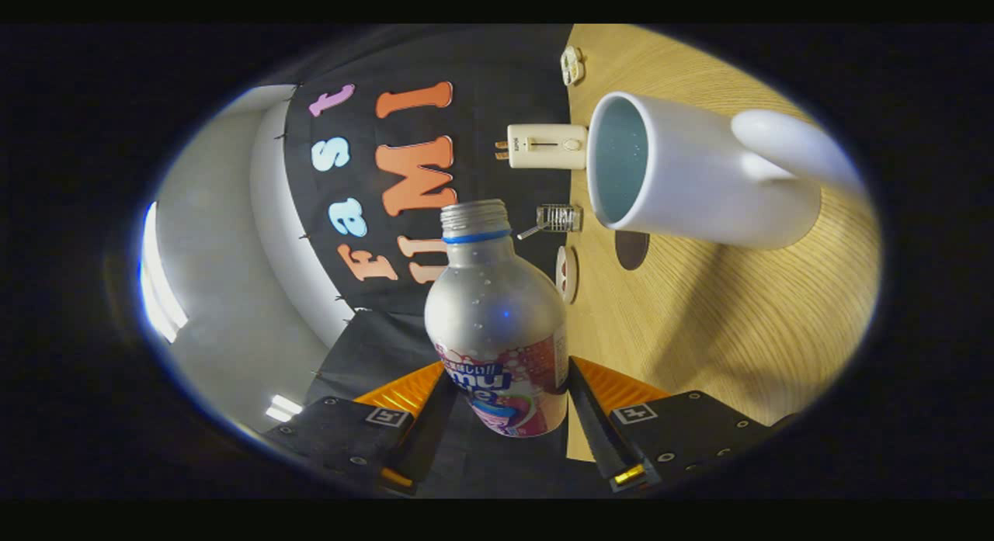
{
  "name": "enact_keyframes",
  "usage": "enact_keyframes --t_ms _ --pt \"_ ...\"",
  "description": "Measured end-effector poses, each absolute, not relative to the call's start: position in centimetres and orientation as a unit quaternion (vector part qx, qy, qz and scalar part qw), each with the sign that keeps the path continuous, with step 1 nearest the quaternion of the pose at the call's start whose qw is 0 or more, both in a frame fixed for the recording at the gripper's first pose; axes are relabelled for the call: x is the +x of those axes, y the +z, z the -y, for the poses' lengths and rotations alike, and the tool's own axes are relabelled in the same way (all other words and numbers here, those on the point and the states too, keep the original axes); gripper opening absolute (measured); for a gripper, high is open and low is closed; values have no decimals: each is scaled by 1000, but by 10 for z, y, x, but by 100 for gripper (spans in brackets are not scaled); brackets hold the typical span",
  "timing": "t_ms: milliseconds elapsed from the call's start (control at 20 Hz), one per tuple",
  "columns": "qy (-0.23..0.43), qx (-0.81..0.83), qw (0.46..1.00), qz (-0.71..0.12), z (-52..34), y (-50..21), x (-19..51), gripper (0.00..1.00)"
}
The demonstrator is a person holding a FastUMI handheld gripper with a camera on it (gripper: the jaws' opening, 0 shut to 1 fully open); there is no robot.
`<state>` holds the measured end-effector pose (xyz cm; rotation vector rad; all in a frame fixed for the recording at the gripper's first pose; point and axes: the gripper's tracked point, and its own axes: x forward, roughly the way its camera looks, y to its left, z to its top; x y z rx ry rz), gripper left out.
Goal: Take the bottle from table, then pour the juice into the cup, finally place the bottle on the coaster
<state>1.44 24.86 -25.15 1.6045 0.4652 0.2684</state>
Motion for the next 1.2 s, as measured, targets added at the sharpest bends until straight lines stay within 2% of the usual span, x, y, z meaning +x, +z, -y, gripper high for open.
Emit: enact_keyframes --t_ms 850,1200 --pt "142 805 546 -184 -236 -216 10 78" --pt "134 809 539 -189 -236 -224 16 77"
